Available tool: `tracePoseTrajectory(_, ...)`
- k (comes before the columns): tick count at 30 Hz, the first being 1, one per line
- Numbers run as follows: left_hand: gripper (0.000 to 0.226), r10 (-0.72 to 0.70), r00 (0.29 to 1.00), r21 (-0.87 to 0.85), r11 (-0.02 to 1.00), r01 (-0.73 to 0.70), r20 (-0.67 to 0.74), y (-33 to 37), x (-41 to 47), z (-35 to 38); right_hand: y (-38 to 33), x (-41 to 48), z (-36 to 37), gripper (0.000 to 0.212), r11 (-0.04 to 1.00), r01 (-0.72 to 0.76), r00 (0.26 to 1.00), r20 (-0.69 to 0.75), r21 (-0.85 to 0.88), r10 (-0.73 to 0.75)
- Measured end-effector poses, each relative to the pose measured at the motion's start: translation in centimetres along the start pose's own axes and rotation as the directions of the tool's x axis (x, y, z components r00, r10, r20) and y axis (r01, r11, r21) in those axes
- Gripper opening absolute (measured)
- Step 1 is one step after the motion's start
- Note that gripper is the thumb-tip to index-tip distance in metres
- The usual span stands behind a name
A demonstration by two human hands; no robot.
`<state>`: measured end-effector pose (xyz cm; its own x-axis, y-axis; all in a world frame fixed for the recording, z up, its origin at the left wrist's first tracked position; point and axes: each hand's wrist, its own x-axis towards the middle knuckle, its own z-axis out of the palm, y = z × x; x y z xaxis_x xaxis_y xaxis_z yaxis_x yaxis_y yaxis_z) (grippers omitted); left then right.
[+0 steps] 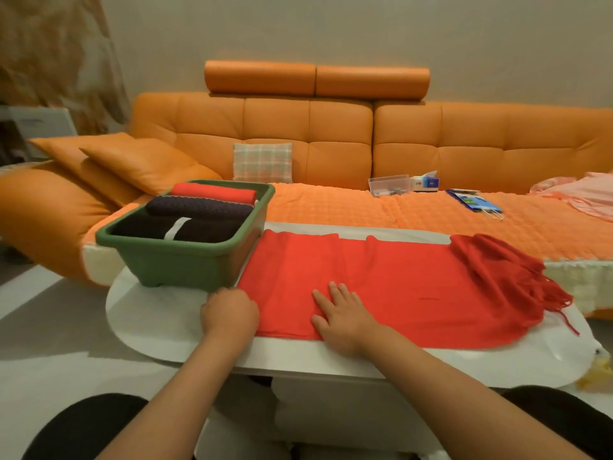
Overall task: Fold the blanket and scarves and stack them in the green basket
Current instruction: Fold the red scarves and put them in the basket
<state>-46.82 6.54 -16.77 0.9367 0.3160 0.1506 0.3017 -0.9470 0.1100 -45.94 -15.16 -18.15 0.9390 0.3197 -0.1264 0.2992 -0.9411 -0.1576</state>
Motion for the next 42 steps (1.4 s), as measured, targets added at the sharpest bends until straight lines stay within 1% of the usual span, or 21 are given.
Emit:
tracePoseTrajectory(3, 0.025, -0.016, 0.999, -0.204, 0.979, 0.023, 0.033, 0.6, 0.3, -0.4, 0.0, 0.0, -0.2, 0.066, 1.000, 0.001, 1.000, 0.012, 0.020, -0.001)
tracePoseTrajectory(5, 0.022, 0.048, 0.999, -0.375, 0.926, -0.047, -0.008, 1.8, 0.2, -0.9, 0.0, -0.2, -0.5, 0.069, 0.997, 0.009, 1.000, 0.028, 0.071, -0.011)
tracePoseTrajectory(7, 0.014, 0.111, 0.991, -0.518, 0.845, -0.132, -0.072, 3.5, 0.2, -1.7, 0.3, -0.4, -1.3, 0.068, 0.983, 0.015, 1.000, 0.012, 0.184, -0.018)
tracePoseTrajectory(9, 0.013, 0.140, 0.984, -0.618, 0.766, -0.177, -0.109, 5.3, 0.3, -3.1, 1.1, -0.7, -2.7, 0.064, 0.932, 0.024, 0.998, -0.068, 0.363, 0.000)
tracePoseTrajectory(12, 0.015, 0.193, 0.973, -0.710, 0.668, -0.225, -0.127, 8.4, 0.5, -5.4, 3.6, -1.3, -5.6, 0.053, 0.761, 0.059, 0.973, -0.207, 0.646, 0.101)
tracePoseTrajectory(14, 0.017, 0.249, 0.957, -0.725, 0.630, -0.278, -0.150, 11.1, 0.8, -6.4, 6.0, -1.8, -7.5, 0.048, 0.643, 0.065, 0.948, -0.248, 0.763, 0.199)
tracePoseTrajectory(16, 0.015, 0.312, 0.934, -0.735, 0.589, -0.336, -0.176, 14.2, 1.3, -6.9, 8.6, -2.3, -8.9, 0.044, 0.521, 0.056, 0.935, -0.228, 0.852, 0.272)
tracePoseTrajectory(19, 0.018, 0.430, 0.879, -0.737, 0.523, -0.428, -0.206, 19.5, 1.7, -7.3, 12.0, -3.7, -10.6, 0.040, 0.321, 0.029, 0.932, -0.142, 0.947, 0.333)
tracePoseTrajectory(22, 0.013, 0.534, 0.819, -0.751, 0.449, -0.483, -0.208, 24.7, 1.1, -7.3, 15.0, -5.2, -11.8, 0.036, 0.230, 0.016, 0.911, -0.108, 0.973, 0.397)
tracePoseTrajectory(24, 0.009, 0.633, 0.762, -0.786, 0.399, -0.472, -0.136, 27.6, -0.1, -6.6, 16.8, -6.1, -12.1, 0.033, 0.186, -0.039, 0.884, -0.053, 0.982, 0.464)
tracePoseTrajectory(26, 0.013, 0.740, 0.672, -0.818, 0.379, -0.433, -0.013, 29.4, -1.5, -5.3, 18.5, -6.8, -11.7, 0.034, 0.222, -0.144, 0.849, 0.005, 0.964, 0.529)
tracePoseTrajectory(28, 0.023, 0.782, 0.615, -0.800, 0.429, -0.419, 0.098, 29.7, -2.6, -3.8, 19.9, -7.1, -10.6, 0.043, 0.335, -0.262, 0.816, 0.022, 0.905, 0.578)
tracePoseTrajectory(29, 0.027, 0.780, 0.615, -0.778, 0.455, -0.434, 0.113, 29.3, -2.8, -3.1, 20.5, -7.1, -9.9, 0.049, 0.427, -0.311, 0.807, -0.001, 0.849, 0.590)
tracePoseTrajectory(31, 0.027, 0.771, 0.633, -0.726, 0.472, -0.500, 0.065, 28.0, -3.0, -1.7, 21.3, -7.0, -8.6, 0.065, 0.604, -0.390, 0.810, -0.053, 0.695, 0.584)
tracePoseTrajectory(32, 0.024, 0.770, 0.636, -0.700, 0.475, -0.534, 0.037, 27.2, -3.0, -1.1, 21.4, -6.9, -8.2, 0.073, 0.659, -0.418, 0.813, -0.066, 0.625, 0.578)
tracePoseTrajectory(33, 0.021, 0.775, 0.632, -0.670, 0.482, -0.565, 0.024, 26.4, -3.1, -0.5, 21.3, -6.9, -7.9, 0.074, 0.691, -0.443, 0.812, -0.071, 0.571, 0.579)
tracePoseTrajectory(35, 0.028, 0.799, 0.598, -0.578, 0.518, -0.631, 0.063, 24.9, -3.1, 0.4, 21.2, -6.6, -7.5, 0.060, 0.735, -0.483, 0.800, -0.102, 0.477, 0.592)
tracePoseTrajectory(37, 0.054, 0.832, 0.541, -0.470, 0.528, -0.707, 0.121, 23.6, -3.0, 1.0, 21.0, -6.2, -7.2, 0.043, 0.758, -0.486, 0.787, -0.159, 0.435, 0.596)
tracePoseTrajectory(38, 0.066, 0.842, 0.521, -0.427, 0.527, -0.735, 0.142, 23.0, -2.9, 1.1, 20.8, -5.9, -7.3, 0.040, 0.768, -0.466, 0.790, -0.184, 0.440, 0.585)
tracePoseTrajectory(40, 0.078, 0.842, 0.524, -0.373, 0.531, -0.761, 0.129, 22.1, -2.7, 1.0, 20.0, -5.1, -8.0, 0.043, 0.757, -0.363, 0.802, -0.232, 0.543, 0.551)
tracePoseTrajectory(42, 0.070, 0.825, 0.565, -0.379, 0.517, -0.767, -0.018, 21.4, -2.4, 0.6, 19.1, -4.9, -9.3, 0.044, 0.649, -0.210, 0.781, -0.274, 0.731, 0.561)
